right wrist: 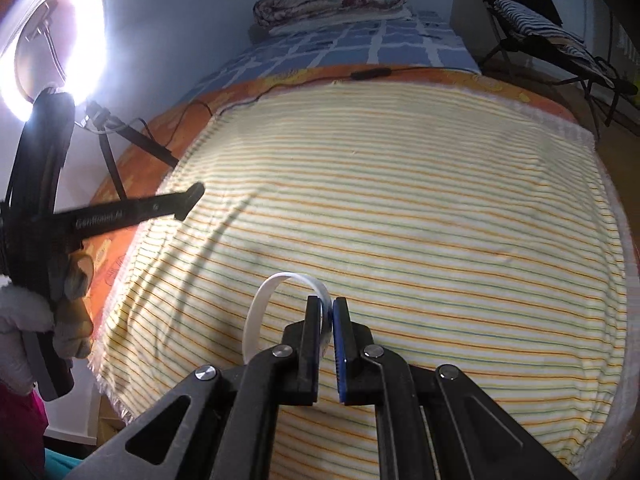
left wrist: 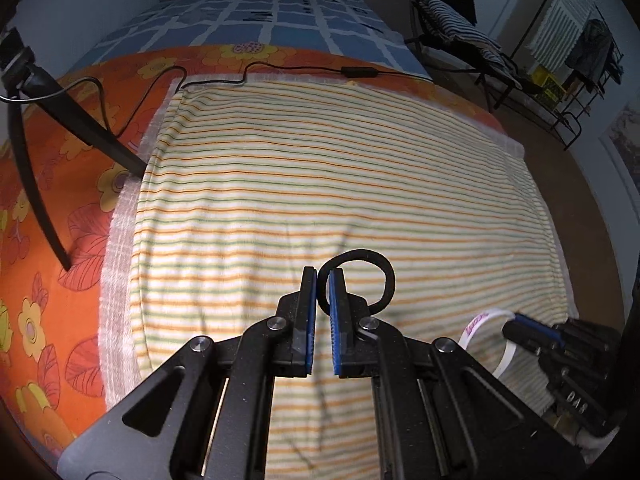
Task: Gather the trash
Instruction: 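Lower hair band and wristband into the blue basket and open both tools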
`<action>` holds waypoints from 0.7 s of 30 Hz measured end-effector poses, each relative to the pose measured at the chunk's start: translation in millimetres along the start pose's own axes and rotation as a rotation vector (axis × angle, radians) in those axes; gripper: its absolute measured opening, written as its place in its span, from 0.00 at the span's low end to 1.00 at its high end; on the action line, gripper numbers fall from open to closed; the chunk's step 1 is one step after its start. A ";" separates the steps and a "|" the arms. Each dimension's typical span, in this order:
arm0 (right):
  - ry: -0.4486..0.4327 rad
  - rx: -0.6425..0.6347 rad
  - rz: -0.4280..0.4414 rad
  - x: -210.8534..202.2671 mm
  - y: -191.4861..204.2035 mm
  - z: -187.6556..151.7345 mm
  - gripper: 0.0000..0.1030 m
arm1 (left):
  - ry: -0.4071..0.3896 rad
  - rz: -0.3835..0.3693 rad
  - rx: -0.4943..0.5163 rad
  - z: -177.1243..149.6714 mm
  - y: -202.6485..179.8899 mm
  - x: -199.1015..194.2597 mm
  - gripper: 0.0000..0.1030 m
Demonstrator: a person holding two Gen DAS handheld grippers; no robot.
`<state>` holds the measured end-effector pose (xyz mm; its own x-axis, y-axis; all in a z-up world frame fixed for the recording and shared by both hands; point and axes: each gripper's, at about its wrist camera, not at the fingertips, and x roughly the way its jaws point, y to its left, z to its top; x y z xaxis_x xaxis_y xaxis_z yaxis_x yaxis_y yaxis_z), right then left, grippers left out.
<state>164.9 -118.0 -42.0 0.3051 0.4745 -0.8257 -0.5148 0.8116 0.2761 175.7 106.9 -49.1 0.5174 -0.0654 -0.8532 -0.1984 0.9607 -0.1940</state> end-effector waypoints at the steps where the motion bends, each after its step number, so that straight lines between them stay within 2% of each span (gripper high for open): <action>1: -0.007 -0.002 -0.001 -4.5 -0.3 -1.2 0.04 | -0.003 0.000 0.006 -2.3 -1.9 -3.7 0.04; 12: -0.066 -0.014 0.007 -55.0 -2.7 -24.3 0.04 | -0.026 -0.039 0.076 -48.5 -34.4 -57.5 0.04; 21: -0.086 -0.054 0.016 -93.2 0.6 -59.9 0.04 | -0.026 -0.073 0.148 -109.0 -67.9 -93.8 0.04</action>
<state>88.1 -182.1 5.7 0.3634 0.5167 -0.7753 -0.5619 0.7853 0.2600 49.9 18.4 -8.7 0.5477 -0.1318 -0.8262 -0.0355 0.9830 -0.1803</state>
